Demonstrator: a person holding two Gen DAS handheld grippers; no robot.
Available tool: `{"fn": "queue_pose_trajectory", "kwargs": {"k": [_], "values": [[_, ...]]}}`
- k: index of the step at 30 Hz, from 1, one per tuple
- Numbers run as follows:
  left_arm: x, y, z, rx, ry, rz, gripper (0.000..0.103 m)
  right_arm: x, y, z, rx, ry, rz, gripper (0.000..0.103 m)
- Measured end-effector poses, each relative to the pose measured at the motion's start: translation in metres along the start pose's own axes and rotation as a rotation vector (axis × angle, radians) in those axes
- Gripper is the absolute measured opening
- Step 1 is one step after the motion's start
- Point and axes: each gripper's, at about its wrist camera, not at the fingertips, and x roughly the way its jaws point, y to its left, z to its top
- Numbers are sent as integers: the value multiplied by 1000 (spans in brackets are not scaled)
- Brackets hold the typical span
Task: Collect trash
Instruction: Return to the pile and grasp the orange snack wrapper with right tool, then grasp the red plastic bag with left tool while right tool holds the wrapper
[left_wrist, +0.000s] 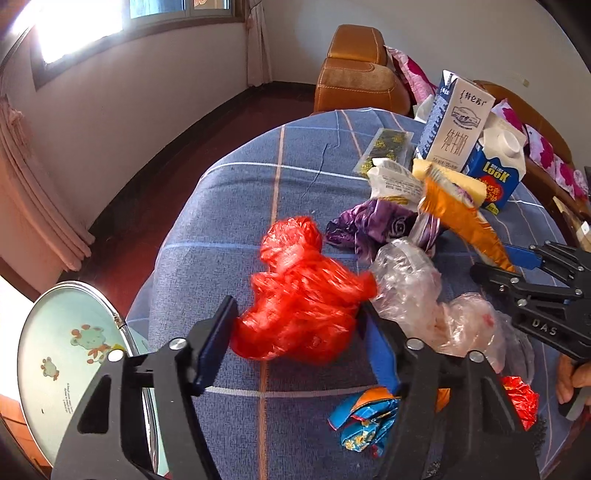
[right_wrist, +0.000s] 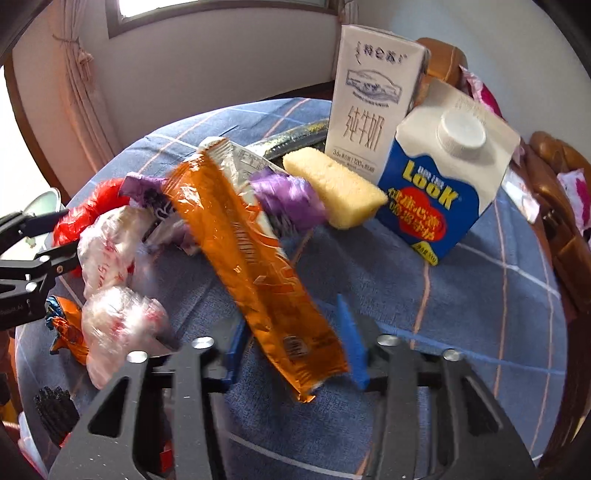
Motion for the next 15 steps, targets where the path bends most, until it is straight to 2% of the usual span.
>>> {"fn": "queue_pose_trajectory", "kwargs": {"k": [4, 8, 15], "values": [[0, 3, 1, -6, -12, 1, 39, -7, -4, -3, 11, -22, -11, 27], [-9, 5, 3, -6, -29, 12, 34, -20, -7, -6, 32, -36, -25, 27], [-41, 8, 4, 3, -98, 27, 33, -65, -9, -13, 93, -110, -48, 26]]}}
